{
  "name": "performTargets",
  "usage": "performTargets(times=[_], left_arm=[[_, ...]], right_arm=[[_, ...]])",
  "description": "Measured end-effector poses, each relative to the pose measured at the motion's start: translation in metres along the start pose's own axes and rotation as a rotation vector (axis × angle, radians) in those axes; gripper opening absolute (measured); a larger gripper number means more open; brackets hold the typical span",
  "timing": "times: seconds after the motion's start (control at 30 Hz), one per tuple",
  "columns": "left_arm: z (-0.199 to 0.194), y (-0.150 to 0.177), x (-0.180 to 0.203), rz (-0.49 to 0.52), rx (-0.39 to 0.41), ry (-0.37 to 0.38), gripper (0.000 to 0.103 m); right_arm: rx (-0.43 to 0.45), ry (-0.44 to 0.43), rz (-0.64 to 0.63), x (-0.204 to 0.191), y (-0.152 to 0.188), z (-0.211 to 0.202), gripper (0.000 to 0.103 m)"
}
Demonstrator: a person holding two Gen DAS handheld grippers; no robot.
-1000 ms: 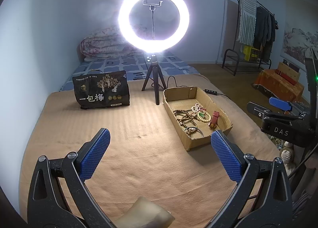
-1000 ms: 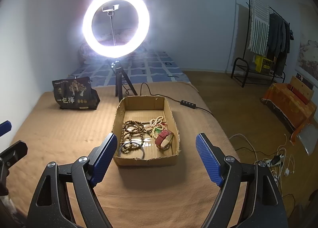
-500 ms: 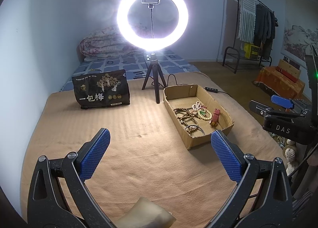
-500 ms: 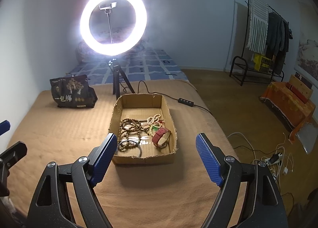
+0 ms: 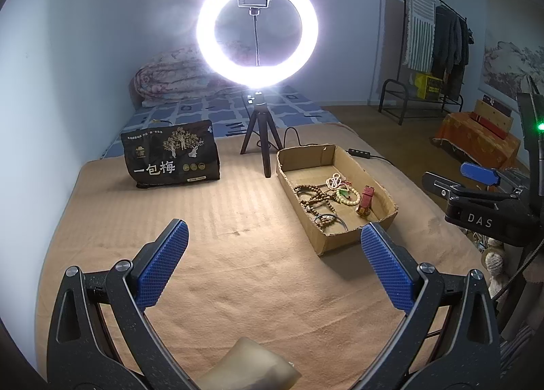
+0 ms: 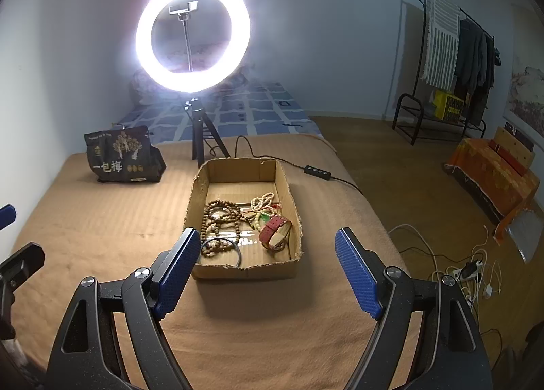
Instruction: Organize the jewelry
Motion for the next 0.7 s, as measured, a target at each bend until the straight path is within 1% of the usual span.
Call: performTargets(times=[0.7], left_arm=[[-0.0008,-0.0005,0.0009,-0.003,-0.002,0.008,0.103]], right_arm=[[-0.010,0.002,-0.012,-0.0010,0.0021,0.0008,0.081]])
Point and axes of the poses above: each gripper's, at about its wrist camera, not at the fingertips, and z roughly the way its jaws point, x to its right, y to its underside, the point moved 3 cm from there along z, roughly the way its jaws point, and after that the axes turned 3 degrees about -x, right-handed, at the moved point
